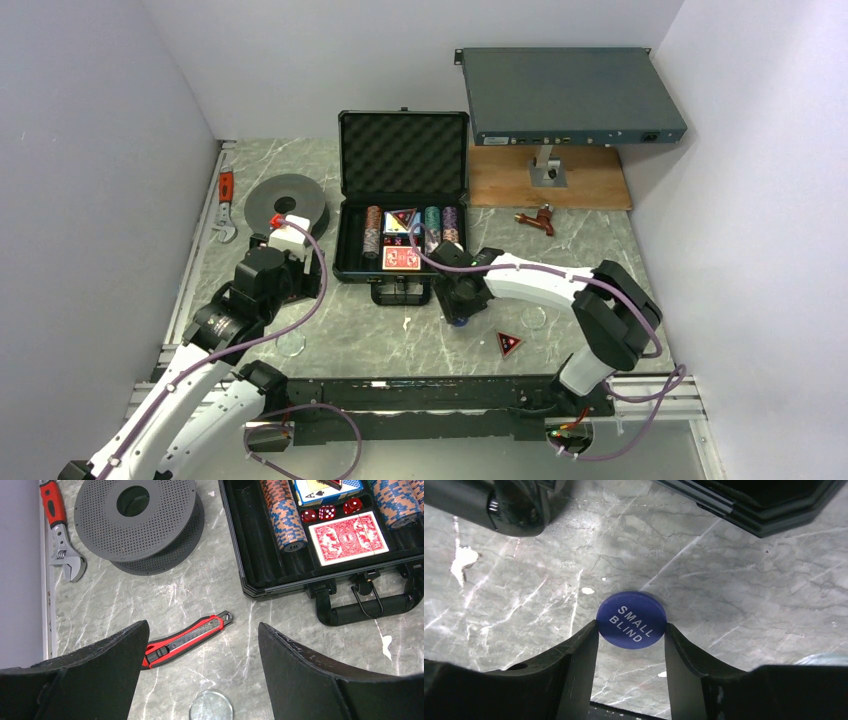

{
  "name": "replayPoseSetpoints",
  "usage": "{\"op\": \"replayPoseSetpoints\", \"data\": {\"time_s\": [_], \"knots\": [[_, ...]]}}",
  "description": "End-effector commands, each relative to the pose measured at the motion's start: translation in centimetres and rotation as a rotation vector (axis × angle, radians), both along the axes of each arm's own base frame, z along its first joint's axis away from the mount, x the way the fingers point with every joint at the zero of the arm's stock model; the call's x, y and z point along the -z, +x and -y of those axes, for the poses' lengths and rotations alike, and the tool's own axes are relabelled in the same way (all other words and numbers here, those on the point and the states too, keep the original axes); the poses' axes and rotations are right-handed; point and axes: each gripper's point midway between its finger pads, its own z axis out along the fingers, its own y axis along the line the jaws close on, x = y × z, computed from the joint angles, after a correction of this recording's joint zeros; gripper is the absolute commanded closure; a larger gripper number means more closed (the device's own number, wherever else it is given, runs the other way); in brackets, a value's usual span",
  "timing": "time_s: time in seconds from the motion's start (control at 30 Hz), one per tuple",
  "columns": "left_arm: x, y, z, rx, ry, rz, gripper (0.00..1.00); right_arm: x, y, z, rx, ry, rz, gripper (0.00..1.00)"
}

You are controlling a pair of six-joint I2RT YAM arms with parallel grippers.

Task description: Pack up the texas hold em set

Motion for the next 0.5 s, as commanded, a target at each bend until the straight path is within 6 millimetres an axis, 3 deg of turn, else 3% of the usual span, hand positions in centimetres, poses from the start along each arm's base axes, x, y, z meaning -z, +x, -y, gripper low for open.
{"op": "replayPoseSetpoints", "data": {"time_s": [0.0,0.37,0.47], "knots": [[-1.4,0.5,0.4,0.014,-0.027,0.044,0.14,-3.5,0.9,-0.9,0.001,0.074,0.069,0.58],[-1.4,0.4,0.3,0.010,-0.027,0.043,0.14,-6.3,1.2,-1.6,-0.009,0.137,0.110,0.58],[-1.4,0.4,0.4,0.009,-0.028,0.042,0.14,-6.4,0.9,-2.5,-0.037,0.176,0.092,0.53]]}}
